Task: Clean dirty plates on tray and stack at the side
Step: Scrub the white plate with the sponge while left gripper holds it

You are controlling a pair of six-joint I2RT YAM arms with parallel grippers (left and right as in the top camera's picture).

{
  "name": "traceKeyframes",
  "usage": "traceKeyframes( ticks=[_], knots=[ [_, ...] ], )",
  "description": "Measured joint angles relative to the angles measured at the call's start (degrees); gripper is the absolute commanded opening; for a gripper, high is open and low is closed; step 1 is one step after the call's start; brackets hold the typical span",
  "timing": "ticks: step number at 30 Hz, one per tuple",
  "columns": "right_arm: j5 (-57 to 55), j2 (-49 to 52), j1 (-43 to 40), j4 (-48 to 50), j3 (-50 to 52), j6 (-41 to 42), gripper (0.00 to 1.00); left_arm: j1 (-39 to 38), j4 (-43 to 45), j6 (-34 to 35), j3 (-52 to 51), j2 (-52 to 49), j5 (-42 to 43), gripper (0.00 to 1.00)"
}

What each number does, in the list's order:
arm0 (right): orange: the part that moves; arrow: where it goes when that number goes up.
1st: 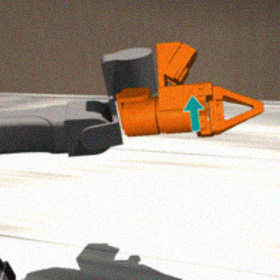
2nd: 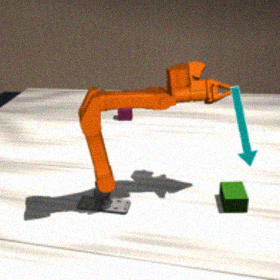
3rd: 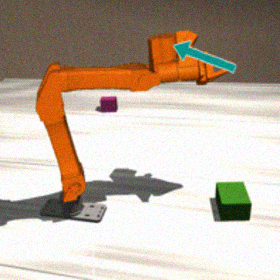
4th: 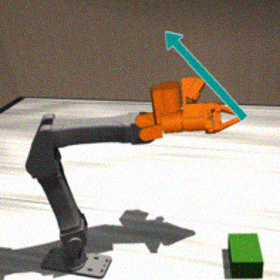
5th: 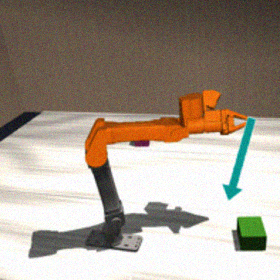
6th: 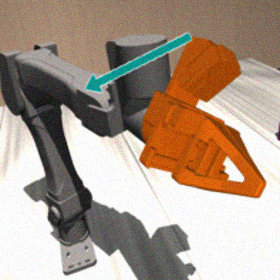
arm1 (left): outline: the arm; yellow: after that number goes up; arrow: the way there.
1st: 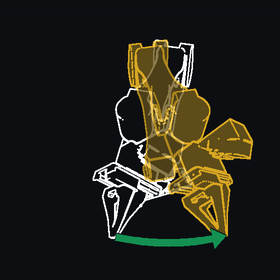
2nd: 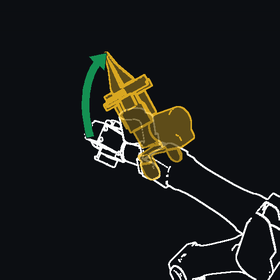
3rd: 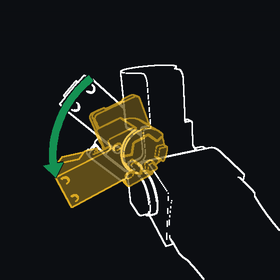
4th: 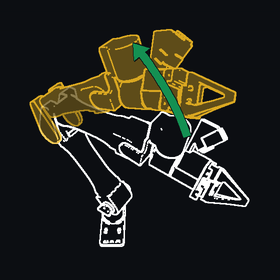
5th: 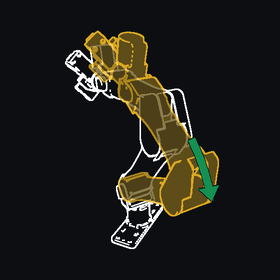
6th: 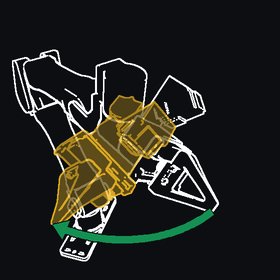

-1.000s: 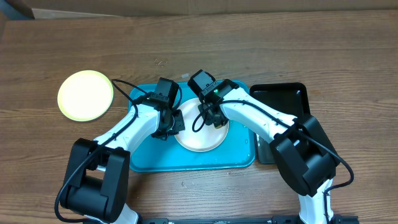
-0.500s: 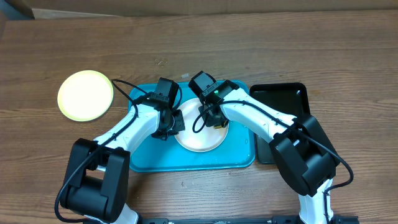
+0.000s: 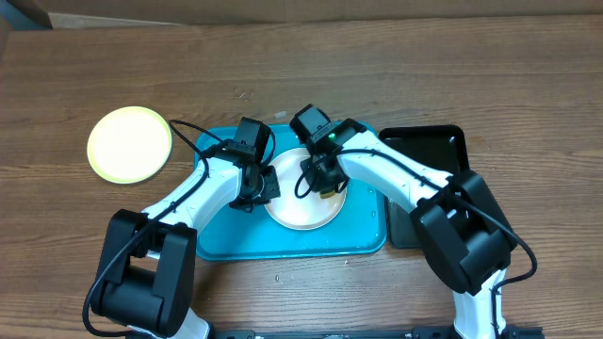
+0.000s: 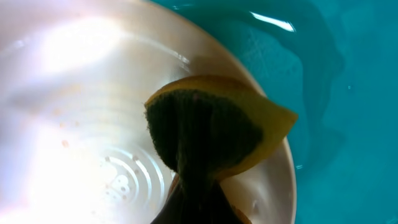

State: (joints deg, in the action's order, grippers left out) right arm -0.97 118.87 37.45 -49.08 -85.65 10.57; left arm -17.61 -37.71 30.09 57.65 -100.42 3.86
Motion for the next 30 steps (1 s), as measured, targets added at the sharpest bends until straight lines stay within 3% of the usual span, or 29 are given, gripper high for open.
traceKeyframes(
  ticks=[18,25,30],
  knots=[
    [13.0,1.9,-3.7,3.7,0.0,1.4,0.04,0.0,0.0,0.0,0.0,0.0,0.2,0.07],
    [27.4,3.6,-3.9,6.7,0.0,1.4,0.04,0.0,0.0,-0.3,0.0,0.0,0.2,0.08],
    [39.3,5.2,-6.7,3.6,-4.0,0.7,0.04,0.0,0.0,-0.5,0.0,0.0,0.2,0.09]
  ],
)
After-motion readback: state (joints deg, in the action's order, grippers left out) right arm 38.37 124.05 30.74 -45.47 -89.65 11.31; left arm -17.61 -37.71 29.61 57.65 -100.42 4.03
